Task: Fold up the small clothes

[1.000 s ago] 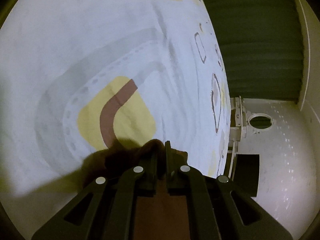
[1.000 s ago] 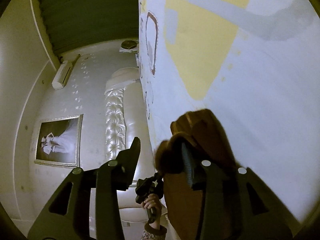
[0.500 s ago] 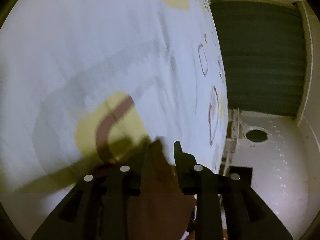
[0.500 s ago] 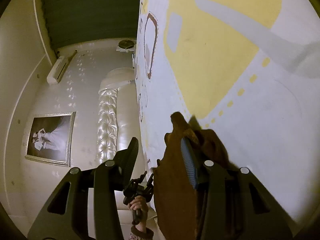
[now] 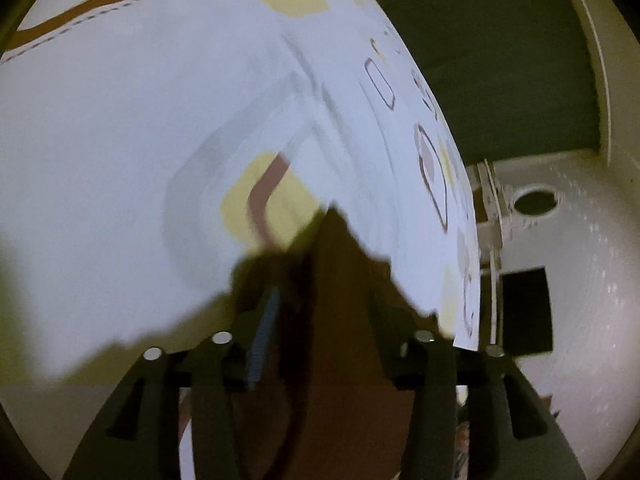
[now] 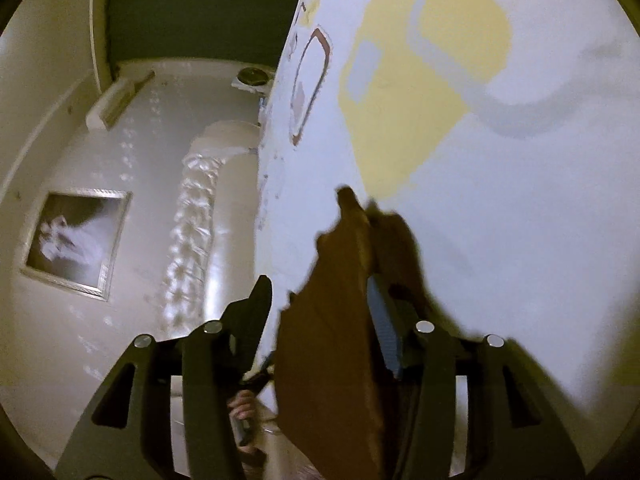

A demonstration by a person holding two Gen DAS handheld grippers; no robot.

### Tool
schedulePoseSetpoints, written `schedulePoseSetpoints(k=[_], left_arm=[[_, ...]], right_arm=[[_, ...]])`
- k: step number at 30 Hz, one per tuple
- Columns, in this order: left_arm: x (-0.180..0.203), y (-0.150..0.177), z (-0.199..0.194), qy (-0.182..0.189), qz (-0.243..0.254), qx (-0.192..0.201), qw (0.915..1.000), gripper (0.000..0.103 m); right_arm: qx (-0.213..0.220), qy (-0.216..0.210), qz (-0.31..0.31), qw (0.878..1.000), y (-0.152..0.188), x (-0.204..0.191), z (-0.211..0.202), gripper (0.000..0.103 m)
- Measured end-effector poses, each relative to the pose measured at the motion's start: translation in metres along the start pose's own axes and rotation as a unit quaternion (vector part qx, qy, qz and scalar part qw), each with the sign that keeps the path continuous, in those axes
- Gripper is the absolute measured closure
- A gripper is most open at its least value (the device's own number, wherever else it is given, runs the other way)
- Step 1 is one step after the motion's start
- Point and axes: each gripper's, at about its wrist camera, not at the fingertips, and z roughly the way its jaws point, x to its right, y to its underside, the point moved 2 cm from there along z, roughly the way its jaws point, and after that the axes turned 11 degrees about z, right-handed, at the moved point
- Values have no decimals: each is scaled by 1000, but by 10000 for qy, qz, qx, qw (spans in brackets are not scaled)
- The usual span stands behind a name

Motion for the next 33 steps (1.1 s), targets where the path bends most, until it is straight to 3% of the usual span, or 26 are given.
schedulePoseSetpoints(k=[5, 9, 12, 19, 22, 25, 26, 28, 30, 33], left_arm=[[-4, 59, -24, 0, 156, -200, 9997, 47], [-6, 99, -29, 295, -66, -413, 9987, 38], [-6, 111, -24, 528, -239, -489, 9971, 34], [-5, 107, -15, 714, -704, -321, 9944, 26], [-3, 108, -14, 560, -629, -293, 9960, 26], [0, 107, -13, 482, -588, -277, 9967, 26], [1, 108, -14, 434, -565, -265, 9971, 30], [7, 108, -8, 178, -351, -390, 9985, 53], [11, 110, 1, -235, -149, -599, 9978, 82], [8, 110, 2, -407, -124, -615, 9972, 88]], right_arm=[[-114, 568, -242, 9980, 39, 16, -32, 50], [-452, 682, -205, 9964, 72, 33, -39, 48], [-666, 692, -298, 9949, 90, 38, -35, 48], [-850, 554, -360, 9942, 105, 34, -18, 48], [-898, 599, -409, 9933, 108, 33, -11, 58], [-955, 787, -506, 9910, 111, 36, -7, 78], [-967, 867, -568, 9899, 112, 37, -5, 88], [-971, 1007, -647, 9880, 113, 40, -5, 93], [-931, 1006, -670, 9883, 113, 43, -7, 95], [-888, 1100, -760, 9870, 113, 45, -11, 96]])
